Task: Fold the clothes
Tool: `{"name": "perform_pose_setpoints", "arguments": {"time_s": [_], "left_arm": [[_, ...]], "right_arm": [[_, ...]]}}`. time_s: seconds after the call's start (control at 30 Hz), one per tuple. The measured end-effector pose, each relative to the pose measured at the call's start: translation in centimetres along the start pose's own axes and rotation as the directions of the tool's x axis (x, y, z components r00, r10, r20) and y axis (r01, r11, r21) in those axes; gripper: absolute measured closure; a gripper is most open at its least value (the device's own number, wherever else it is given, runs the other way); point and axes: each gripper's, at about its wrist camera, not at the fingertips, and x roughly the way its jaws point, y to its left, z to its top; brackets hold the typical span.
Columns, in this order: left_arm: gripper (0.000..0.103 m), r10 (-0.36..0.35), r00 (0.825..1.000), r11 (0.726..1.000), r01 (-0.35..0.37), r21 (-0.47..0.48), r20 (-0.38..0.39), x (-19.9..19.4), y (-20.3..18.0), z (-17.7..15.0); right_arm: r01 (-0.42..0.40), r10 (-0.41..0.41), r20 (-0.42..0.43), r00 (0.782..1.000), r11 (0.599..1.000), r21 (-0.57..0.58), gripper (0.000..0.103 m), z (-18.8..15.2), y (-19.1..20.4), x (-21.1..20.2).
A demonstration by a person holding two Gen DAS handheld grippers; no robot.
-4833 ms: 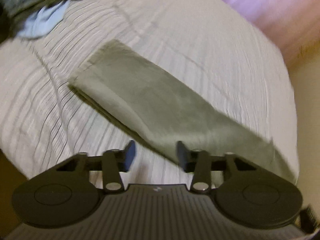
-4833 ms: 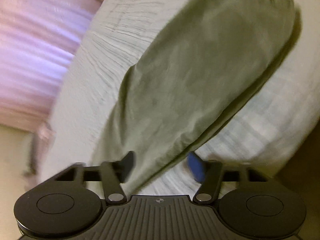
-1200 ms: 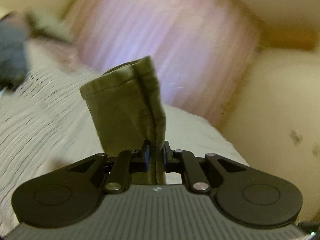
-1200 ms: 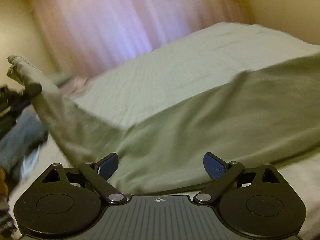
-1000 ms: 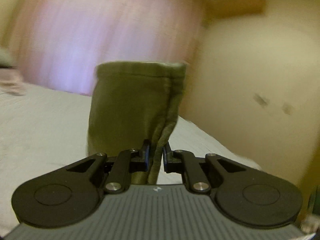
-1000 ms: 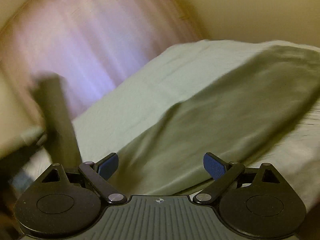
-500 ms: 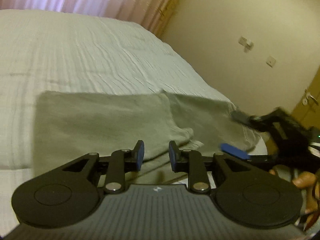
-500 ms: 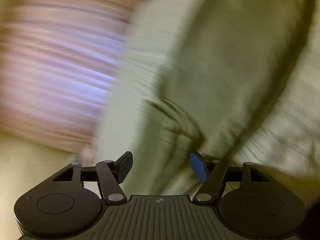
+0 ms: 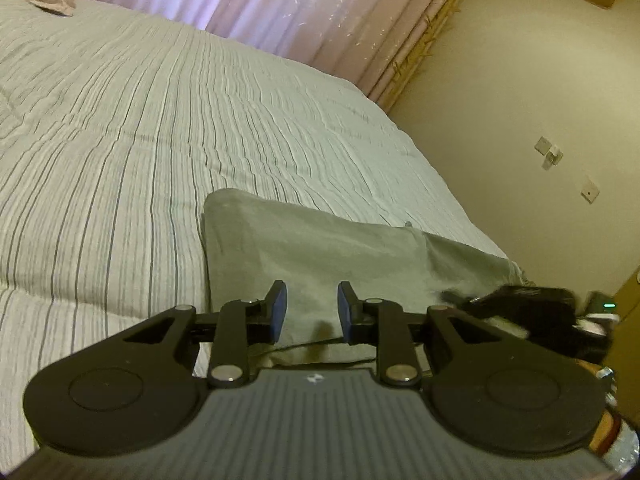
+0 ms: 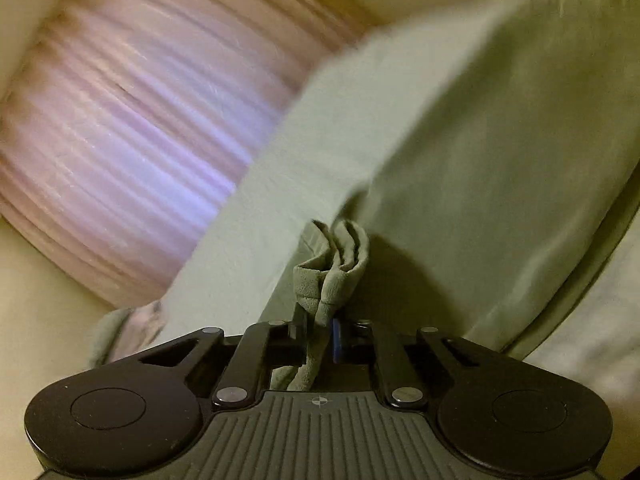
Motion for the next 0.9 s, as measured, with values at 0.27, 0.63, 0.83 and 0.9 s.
{"name": "perform_pose_setpoints", "arguments": {"time_s": [0.27,0.63,0.83,0.9], "left_arm": [[0.082,-0.011,0.999,0.994,0.016,0.105,-0.042,2.4,-1.9,0.3],[0.092,0.059,0.991,0.978,-0.032,0.208,-0.123,4.7,-2.6,-0.3],[0.092,0.048,0.989,0.978,-0.018,0.207,-0.137,5.1,-2.8,-0.5],[0.092,0.045,0.989,0.977,-0.014,0.215,-0.141,5.4,-3.0,-0.7]], "right_arm": [[0.051,-0.051,-0.006,0.999,0.998,0.029,0.094,-0.1,-2.4,-1.2],[0.287,-0.291,0.014,0.957,0.934,-0.213,0.057,-1.4,0.4,-1.4],[0.256,-0.231,0.112,0.967,0.839,-0.480,0.052,-2.9,4.0,-2.4],[0.200,-0.203,0.057,0.977,0.808,-0.554,0.070,-3.9,4.0,-1.5]]}}
